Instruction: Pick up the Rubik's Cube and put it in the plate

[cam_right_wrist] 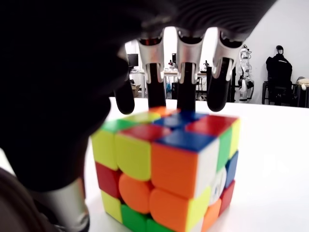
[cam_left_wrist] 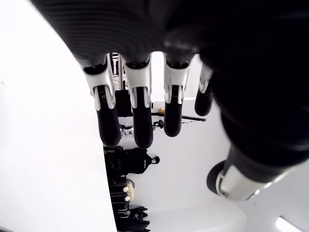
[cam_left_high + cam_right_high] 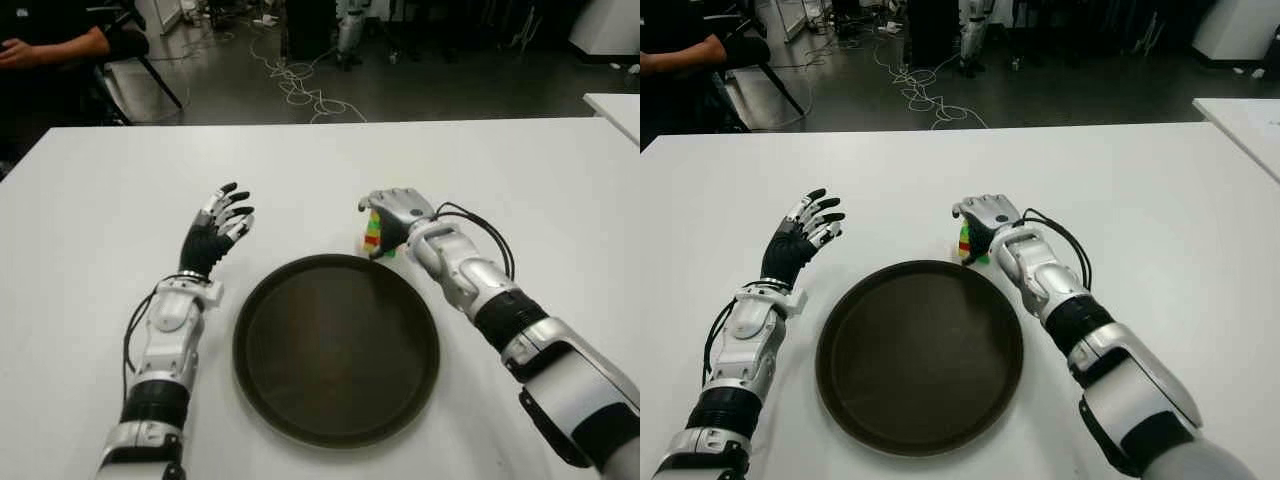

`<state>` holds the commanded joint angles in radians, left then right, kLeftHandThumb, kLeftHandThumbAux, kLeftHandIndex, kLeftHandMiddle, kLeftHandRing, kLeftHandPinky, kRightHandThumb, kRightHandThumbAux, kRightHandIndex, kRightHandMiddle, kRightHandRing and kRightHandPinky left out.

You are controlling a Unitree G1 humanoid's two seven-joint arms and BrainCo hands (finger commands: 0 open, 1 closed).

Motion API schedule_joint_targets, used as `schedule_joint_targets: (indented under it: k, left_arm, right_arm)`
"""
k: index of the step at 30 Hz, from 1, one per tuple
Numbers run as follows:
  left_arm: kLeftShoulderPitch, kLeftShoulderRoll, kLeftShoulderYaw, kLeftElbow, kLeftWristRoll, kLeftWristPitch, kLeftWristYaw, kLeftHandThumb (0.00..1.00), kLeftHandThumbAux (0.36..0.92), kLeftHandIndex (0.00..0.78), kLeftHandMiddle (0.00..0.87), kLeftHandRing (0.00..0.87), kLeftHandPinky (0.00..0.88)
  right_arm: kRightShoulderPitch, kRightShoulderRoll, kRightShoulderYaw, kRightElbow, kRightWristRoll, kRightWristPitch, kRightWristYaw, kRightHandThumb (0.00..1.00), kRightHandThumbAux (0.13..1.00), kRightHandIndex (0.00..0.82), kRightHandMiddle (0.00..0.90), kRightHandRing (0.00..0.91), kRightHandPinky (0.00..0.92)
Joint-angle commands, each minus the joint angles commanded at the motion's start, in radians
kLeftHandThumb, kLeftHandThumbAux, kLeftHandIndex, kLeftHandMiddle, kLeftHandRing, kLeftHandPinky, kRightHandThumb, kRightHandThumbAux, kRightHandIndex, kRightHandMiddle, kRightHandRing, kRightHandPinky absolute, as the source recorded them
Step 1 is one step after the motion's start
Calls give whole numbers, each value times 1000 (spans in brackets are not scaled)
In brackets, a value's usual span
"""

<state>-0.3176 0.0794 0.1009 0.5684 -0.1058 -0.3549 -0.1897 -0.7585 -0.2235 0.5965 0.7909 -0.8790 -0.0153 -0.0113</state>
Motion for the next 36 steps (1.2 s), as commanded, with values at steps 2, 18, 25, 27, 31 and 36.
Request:
schedule_joint_targets:
  k: [2,18,25,27,31,36]
  left_arm:
    - [-2,-1,0,3,-1,0,1,107,708,121,199,227,270]
    - [-4,0,2,6,-14,-1,-16,147,711,128,209,236,273]
    - [-4,0,3,7,-13,2,-19,149,710,130,210,238,282]
    - [-4,0,4,5,-15,2,-21,150,715,128,208,237,284]
    - [-3,0,4,5,-11,-4,-17,153,724,129,209,240,290]
    - [-2,0,3,5,-7,-6,-12,150,723,129,213,245,289]
  right_arm:
    - [-4,1,1,14,2,-12,-5,0,849,375,345,360,384]
    - [-28,23,0,104,9,-48,-38,0,873,431,451,467,473]
    - [-31,23,0,120,18,-71,-55,0,880,477,524,533,513]
    - [-33,22,1,124,21,-78,-58,0,883,482,534,544,517]
    - [-33,20,2,130,25,-94,-68,0,885,493,546,556,525]
    - [-35,20,3,133,24,-98,-71,0,877,483,537,543,511]
